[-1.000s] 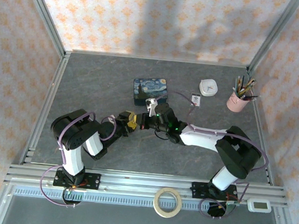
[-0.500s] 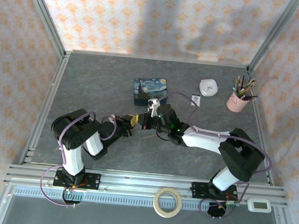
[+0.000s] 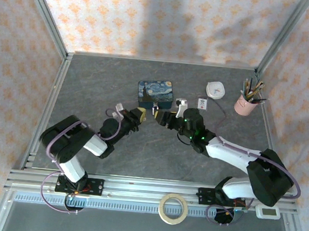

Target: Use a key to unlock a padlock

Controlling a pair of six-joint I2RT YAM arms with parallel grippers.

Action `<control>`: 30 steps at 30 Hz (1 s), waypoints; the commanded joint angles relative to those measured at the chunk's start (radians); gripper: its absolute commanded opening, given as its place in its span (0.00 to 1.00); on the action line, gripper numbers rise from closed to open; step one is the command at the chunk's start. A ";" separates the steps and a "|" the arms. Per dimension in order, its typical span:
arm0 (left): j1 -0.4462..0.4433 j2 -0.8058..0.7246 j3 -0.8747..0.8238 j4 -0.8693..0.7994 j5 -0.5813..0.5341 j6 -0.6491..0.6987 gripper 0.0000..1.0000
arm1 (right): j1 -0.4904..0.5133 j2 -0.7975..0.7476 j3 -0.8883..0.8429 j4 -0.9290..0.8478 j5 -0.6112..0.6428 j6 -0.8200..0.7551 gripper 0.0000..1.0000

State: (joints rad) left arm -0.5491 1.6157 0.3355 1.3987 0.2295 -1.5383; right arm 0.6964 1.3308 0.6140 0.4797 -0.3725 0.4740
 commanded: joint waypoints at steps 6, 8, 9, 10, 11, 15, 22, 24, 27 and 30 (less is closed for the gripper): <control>0.000 -0.279 0.184 -0.597 -0.079 0.577 0.00 | -0.005 0.008 -0.031 0.264 -0.261 0.084 0.60; 0.000 -0.317 0.197 -0.629 -0.090 0.646 0.00 | -0.004 0.001 -0.033 0.306 -0.266 0.096 0.59; 0.000 -0.328 0.201 -0.640 -0.087 0.671 0.00 | -0.005 -0.003 -0.032 0.321 -0.266 0.097 0.59; 0.000 -0.341 0.204 -0.644 -0.082 0.696 0.00 | -0.005 -0.005 -0.027 0.337 -0.267 0.098 0.59; -0.001 -0.349 0.203 -0.641 -0.073 0.716 0.00 | -0.005 -0.002 -0.018 0.350 -0.275 0.099 0.58; 0.000 -0.368 0.177 -0.567 -0.021 0.749 0.00 | -0.005 0.034 0.026 0.385 -0.307 0.092 0.53; -0.003 -0.409 0.123 -0.442 0.014 0.753 0.00 | -0.005 0.123 0.061 0.474 -0.368 0.115 0.49; -0.005 -0.415 0.111 -0.413 0.023 0.750 0.00 | -0.004 0.143 0.063 0.491 -0.377 0.122 0.48; -0.011 -0.417 0.101 -0.382 0.031 0.734 0.00 | -0.004 0.172 0.067 0.537 -0.410 0.143 0.45; -0.014 -0.412 0.090 -0.354 0.037 0.711 0.00 | -0.005 0.205 0.082 0.578 -0.450 0.172 0.41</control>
State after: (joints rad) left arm -0.5552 1.2167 0.4446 0.9531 0.2367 -0.8192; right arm 0.6968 1.5177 0.6571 0.9516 -0.7616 0.6132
